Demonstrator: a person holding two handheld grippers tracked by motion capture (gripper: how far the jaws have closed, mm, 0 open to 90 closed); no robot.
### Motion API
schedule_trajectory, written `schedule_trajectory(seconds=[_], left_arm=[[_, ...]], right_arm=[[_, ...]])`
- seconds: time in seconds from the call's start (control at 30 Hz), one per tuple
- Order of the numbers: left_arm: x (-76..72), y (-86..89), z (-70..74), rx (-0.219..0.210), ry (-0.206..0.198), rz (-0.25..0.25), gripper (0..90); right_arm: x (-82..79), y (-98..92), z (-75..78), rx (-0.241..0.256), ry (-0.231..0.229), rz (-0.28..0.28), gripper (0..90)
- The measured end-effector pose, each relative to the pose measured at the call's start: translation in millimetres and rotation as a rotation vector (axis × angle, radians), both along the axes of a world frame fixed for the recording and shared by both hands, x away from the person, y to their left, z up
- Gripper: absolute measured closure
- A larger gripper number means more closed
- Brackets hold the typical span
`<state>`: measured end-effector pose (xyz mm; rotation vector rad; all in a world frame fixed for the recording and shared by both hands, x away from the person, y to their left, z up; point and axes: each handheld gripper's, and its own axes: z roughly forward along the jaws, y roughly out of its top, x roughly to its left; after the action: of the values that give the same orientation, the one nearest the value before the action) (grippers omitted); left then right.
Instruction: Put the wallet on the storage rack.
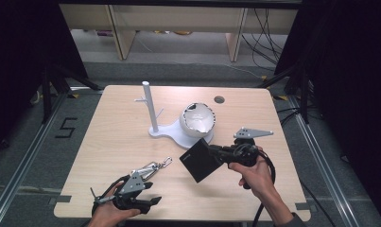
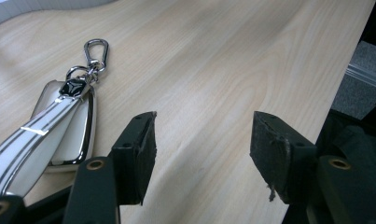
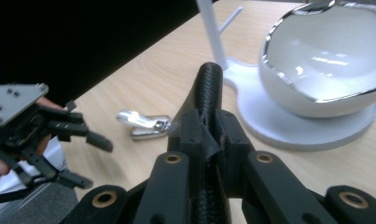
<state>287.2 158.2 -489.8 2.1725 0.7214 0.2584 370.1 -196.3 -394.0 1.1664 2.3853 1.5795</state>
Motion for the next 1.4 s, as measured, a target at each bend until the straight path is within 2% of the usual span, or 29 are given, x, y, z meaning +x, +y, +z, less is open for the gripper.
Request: schedule_trajectory(seconds=[0.13, 0.17, 0.2, 0.27, 0.3, 0.33, 0.37, 0.43, 0.47, 0.53, 0.57, 0.6, 0.7, 0.73, 0.77, 0.87, 0.9, 0.93, 1.0, 1.17, 1.2, 1.23, 1.27, 1.33, 1.4], left_arm=[[-3.4, 2.3, -2.9, 0.01, 0.018, 0.003, 37.7], [-4.3, 3.5, -3.4, 0.014, 0.029, 0.017, 37.2], [-4.2, 4.7, -3.2, 0.011, 0.025, 0.006, 36.4], [-4.2, 5.9, -3.2, 0.012, 0.028, 0.018, 34.8], [-4.0, 9.0, -2.7, -0.007, 0.035, 0.042, 33.8], [-3.5, 11.3, -2.1, 0.003, 0.034, 0.046, 33.0], [-2.9, 13.4, -1.9, 0.013, 0.03, 0.049, 32.2], [-3.1, 15.7, -2.3, 0.008, 0.037, 0.059, 31.4], [-3.0, 17.3, -2.6, 0.001, 0.038, 0.062, 31.1], [-3.3, 20.0, -3.0, 0.012, 0.037, 0.068, 30.1], [-4.7, 20.7, -3.8, -0.004, 0.048, 0.08, 29.8], [-3.8, 23.0, -3.5, 0.018, 0.039, 0.072, 29.7], [-5.0, 28.6, -3.9, 0.019, 0.051, 0.077, 29.6], [-4.7, 30.5, -4.0, 0.021, 0.044, 0.073, 29.6], [-5.2, 31.8, -3.9, 0.019, 0.05, 0.081, 29.6], [-5.7, 37.6, -3.6, 0.009, 0.046, 0.106, 29.5], [-5.6, 40.1, -3.0, 0.016, 0.044, 0.102, 29.5], [-5.5, 41.7, -3.2, 0.018, 0.04, 0.112, 29.5], [-5.9, 44.0, -3.5, 0.009, 0.043, 0.117, 29.3], [-5.9, 48.8, -6.7, 0.012, 0.054, 0.122, 28.5], [-6.0, 49.4, -6.5, 0.018, 0.056, 0.129, 28.3], [-6.3, 49.6, -6.6, 0.011, 0.06, 0.137, 28.2], [-5.9, 50.6, -6.4, 0.022, 0.053, 0.14, 28.1], [-6.0, 50.8, -6.3, 0.015, 0.057, 0.135, 28.1], [-5.7, 50.9, -6.6, 0.014, 0.06, 0.132, 27.9]], right_arm=[[10.9, -5.6, 7.7, -0.02, -0.016, -0.014, 83.1], [12.8, -6.9, 9.7, -0.029, -0.015, -0.026, 83.1], [15.6, -7.7, 11.6, -0.031, -0.007, -0.027, 83.2], [18.1, -9.8, 16.0, -0.032, 0.015, -0.046, 83.2], [22.9, -12.5, 18.3, -0.041, -0.014, -0.047, 83.2], [23.9, -12.6, 20.1, -0.038, -0.005, -0.054, 83.2], [27.3, -14.2, 21.5, -0.045, -0.017, -0.049, 83.2], [30.6, -15.9, 27.2, -0.042, -0.004, -0.067, 83.2], [33.4, -17.1, 28.3, -0.043, -0.017, -0.071, 83.2], [37.7, -18.8, 33.5, -0.03, 0.002, -0.084, 83.2], [41.5, -20.3, 34.4, -0.035, -0.021, -0.076, 83.2], [44.4, -21.4, 37.6, -0.037, -0.017, -0.088, 83.2], [52.4, -24.1, 45.3, -0.043, -0.033, -0.111, 83.2], [54.2, -24.4, 48.3, -0.044, -0.021, -0.118, 83.2], [58.0, -24.9, 49.7, -0.046, -0.046, -0.127, 83.2], [66.6, -25.7, 55.4, -0.046, -0.038, -0.142, 83.2], [70.9, -26.4, 55.7, -0.058, -0.057, -0.146, 83.2], [72.4, -25.5, 57.7, -0.055, -0.038, -0.158, 83.2], [79.7, -26.2, 58.3, -0.062, -0.051, -0.164, 83.2], [94.3, -25.2, 58.5, -0.078, -0.043, -0.193, 83.2], [97.4, -25.5, 57.9, -0.069, -0.045, -0.204, 83.2], [98.7, -24.2, 58.3, -0.058, -0.026, -0.219, 83.2], [102.6, -24.6, 57.8, -0.064, -0.031, -0.212, 83.2], [107.7, -23.7, 58.3, -0.077, -0.036, -0.224, 83.2], [112.5, -21.0, 58.6, -0.068, -0.025, -0.24, 83.2]])
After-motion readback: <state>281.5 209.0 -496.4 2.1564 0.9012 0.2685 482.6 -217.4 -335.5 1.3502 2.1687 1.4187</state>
